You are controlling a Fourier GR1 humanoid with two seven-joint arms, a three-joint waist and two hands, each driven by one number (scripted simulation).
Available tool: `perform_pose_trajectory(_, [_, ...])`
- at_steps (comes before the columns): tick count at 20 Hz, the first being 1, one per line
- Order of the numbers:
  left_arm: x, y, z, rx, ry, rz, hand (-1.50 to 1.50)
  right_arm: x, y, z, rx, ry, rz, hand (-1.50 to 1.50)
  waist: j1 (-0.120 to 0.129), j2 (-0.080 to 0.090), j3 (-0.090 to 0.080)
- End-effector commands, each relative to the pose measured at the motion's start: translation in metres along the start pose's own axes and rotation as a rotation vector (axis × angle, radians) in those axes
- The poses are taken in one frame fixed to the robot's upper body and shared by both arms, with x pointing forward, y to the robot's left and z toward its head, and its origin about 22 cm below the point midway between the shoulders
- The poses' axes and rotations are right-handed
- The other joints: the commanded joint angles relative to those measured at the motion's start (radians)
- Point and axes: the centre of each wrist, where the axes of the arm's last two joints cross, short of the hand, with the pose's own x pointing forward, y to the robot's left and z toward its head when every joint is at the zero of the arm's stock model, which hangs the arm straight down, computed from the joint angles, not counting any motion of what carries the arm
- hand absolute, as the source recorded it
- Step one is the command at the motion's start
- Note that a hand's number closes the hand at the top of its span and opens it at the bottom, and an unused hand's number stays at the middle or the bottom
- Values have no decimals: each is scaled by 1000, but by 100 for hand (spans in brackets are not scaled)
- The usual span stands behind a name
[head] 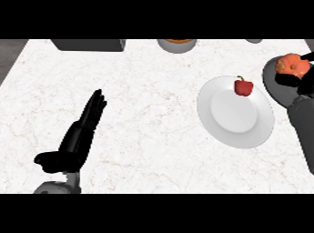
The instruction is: Pick the squash from the plate and place it in the pan
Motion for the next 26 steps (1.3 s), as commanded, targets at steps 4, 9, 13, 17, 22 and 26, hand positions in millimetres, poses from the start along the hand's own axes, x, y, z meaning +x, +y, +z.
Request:
perform_pose_trajectory(4, [-4,-16,0,-18,-15,-13,0,-51,-13,-33,-127,44,-28,150,18,10,3])
perform_pose_trajectory(9, [2,-4,-8,-13,-40,-16,0,-72,-33,-59,-143,61,-38,150,28,17,5])
perform_pose_trajectory(13, [-1,-12,-4,-42,-12,-1,0,-91,-36,-64,140,245,-12,-150,38,20,4])
perform_pose_trajectory(17, [2,-11,-8,-51,-25,18,0,-96,-29,-55,371,222,26,-150,63,31,6])
perform_pose_trajectory(22, [5,-12,-7,-54,-32,8,0,-91,-24,-52,415,189,-128,-150,65,29,8])
perform_pose_trajectory(26, [2,-10,-7,-56,-34,-2,0,-82,-35,-67,265,153,-273,-150,55,29,9])
